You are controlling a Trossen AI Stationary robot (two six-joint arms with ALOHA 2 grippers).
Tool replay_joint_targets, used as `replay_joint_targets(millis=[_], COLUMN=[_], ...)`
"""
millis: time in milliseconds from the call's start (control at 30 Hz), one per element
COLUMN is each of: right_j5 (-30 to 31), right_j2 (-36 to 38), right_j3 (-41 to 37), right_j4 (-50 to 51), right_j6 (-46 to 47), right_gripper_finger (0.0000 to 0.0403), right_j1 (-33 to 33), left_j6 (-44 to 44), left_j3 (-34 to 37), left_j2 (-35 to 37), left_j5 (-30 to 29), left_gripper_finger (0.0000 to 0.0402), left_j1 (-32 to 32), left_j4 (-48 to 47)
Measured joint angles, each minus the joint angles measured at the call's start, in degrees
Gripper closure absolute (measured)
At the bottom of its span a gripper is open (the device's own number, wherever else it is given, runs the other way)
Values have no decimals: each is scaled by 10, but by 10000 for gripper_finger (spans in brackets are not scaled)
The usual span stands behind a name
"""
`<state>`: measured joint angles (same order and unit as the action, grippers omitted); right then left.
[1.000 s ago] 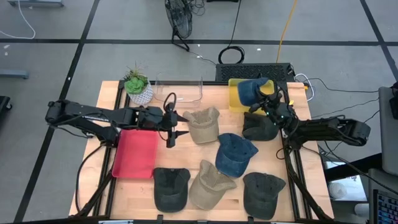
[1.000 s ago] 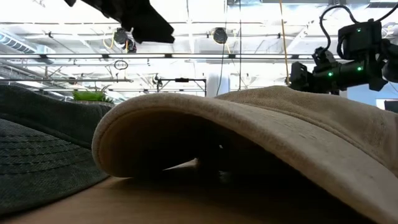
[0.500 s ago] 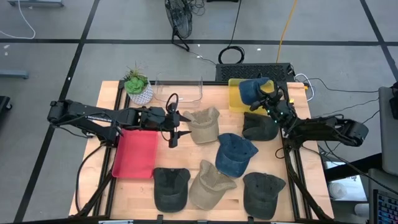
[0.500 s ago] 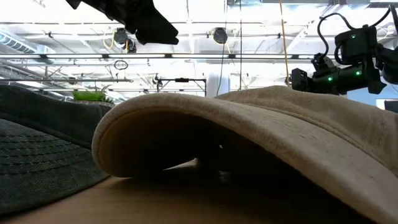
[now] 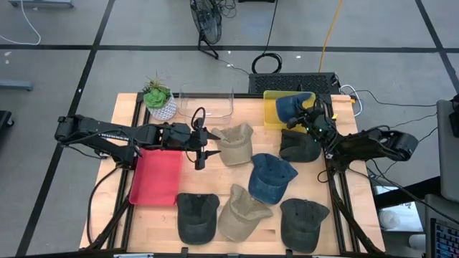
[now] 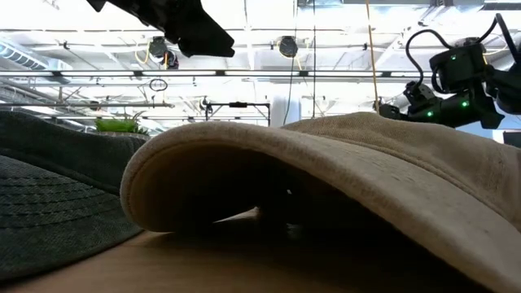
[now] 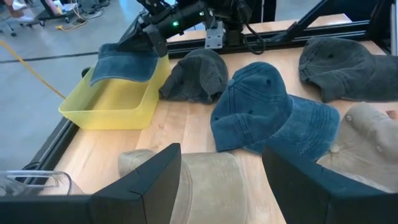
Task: Pick & Place hat
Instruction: Put the left blue cap into the yellow bin
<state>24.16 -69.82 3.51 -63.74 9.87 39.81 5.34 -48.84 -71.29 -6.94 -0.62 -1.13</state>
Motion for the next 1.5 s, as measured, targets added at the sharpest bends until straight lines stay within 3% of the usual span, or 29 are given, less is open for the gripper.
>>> replay_joint_targets(millis=[300, 733, 967, 1067, 1200, 1400, 1500], right_j5=[0, 43, -13, -19, -19, -19, -52], right_j2=[-13, -13, -12, -12, -15, -51, -72], right_j3=[0, 0, 15, 56, 128, 261, 317], right_j4=[7, 0, -39, 10, 175, 437, 481], right_j6=[15, 15, 15, 15, 36, 104, 102], right_gripper_finger=[394, 291, 278, 281, 293, 297, 298], right_j1=[0, 0, -26, -52, -64, -47, -34], left_j6=[-1, -6, -7, -3, -1, 2, 5], left_j3=[0, 0, 0, 0, 0, 0, 0], left_j2=[0, 0, 0, 0, 0, 0, 0], left_j5=[0, -11, -11, -11, -11, -11, -11], left_gripper_finger=[163, 163, 163, 163, 163, 163, 163], left_j1=[0, 0, 0, 0, 0, 1, 3], left_j4=[-3, -3, -3, -3, 1, 2, 7])
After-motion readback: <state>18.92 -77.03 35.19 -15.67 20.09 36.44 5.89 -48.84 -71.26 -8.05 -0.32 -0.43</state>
